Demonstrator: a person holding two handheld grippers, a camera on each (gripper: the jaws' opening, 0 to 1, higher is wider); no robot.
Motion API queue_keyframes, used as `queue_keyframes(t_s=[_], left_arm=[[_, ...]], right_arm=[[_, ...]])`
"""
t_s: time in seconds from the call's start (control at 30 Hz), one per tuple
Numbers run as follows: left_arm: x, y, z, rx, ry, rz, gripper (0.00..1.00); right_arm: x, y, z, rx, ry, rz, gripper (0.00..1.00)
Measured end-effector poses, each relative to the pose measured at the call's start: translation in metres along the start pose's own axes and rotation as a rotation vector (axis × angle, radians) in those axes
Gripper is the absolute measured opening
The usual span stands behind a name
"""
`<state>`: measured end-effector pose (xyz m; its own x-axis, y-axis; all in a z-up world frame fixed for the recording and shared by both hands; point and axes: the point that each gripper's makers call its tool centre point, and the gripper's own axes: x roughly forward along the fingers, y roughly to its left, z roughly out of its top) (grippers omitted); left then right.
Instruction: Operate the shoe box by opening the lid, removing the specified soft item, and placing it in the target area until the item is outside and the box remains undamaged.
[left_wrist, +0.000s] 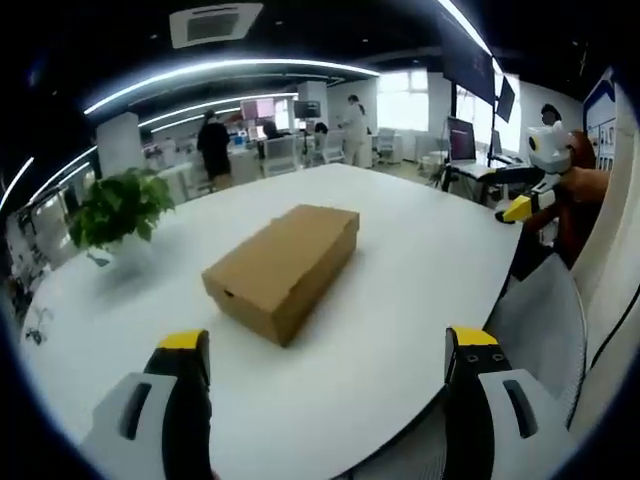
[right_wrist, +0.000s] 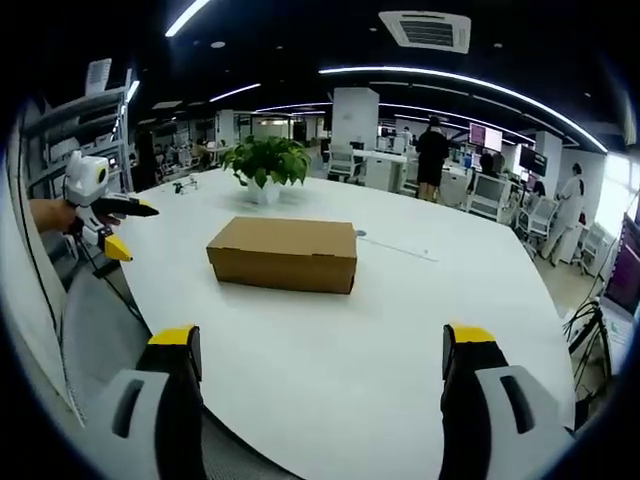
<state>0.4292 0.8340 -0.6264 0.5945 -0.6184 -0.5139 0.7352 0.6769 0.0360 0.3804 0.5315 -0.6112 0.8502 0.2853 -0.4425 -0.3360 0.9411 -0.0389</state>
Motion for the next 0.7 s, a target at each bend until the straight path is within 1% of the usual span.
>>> queue_keyframes(t_s=[0.07,0.2,0.53,0.7], left_arm=[[0.000,0.000,-0.005,-0.005,0.018,-0.003,1.00],[-0.002,-0.002,-0.012,-0.002,0.037,-0.008,1.00],[-0.005,-0.006,-0.018,0.000,0.052,-0.007,1.00],[-0.006,-0.005,-0.018,-0.001,0.045,0.000,1.00]], right_arm=[[0.001,0.000,-0.003,-0.008,0.016,0.005,0.96],[0.002,0.001,-0.009,-0.021,0.033,0.011,0.96],[0.004,0.006,-0.014,-0.022,0.041,0.023,0.96],[0.004,0.008,-0.014,-0.021,0.040,0.030,0.96]])
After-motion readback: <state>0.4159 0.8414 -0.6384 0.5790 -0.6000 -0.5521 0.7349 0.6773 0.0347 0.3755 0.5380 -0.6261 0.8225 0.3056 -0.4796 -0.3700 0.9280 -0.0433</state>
